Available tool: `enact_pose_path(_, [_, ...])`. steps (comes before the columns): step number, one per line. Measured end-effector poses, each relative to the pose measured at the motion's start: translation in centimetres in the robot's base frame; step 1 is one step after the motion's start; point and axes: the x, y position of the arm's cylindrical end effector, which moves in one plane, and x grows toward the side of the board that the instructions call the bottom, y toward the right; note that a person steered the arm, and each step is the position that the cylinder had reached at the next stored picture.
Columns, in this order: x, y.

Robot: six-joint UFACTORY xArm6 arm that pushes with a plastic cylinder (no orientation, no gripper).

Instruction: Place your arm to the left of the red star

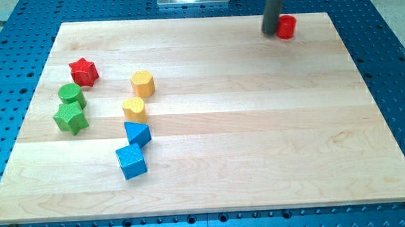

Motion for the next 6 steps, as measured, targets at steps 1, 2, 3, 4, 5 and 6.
enact_pose_path(1, [3.6,-2.0])
enact_pose_path(2, [4.2,2.3])
enact_pose_path(3, [3.3,-0.1])
enact_pose_path(4, [5.1,-9.0])
enact_pose_path(5, [0.0,-24.2])
enact_pose_path(6, [-4.1,-35.8])
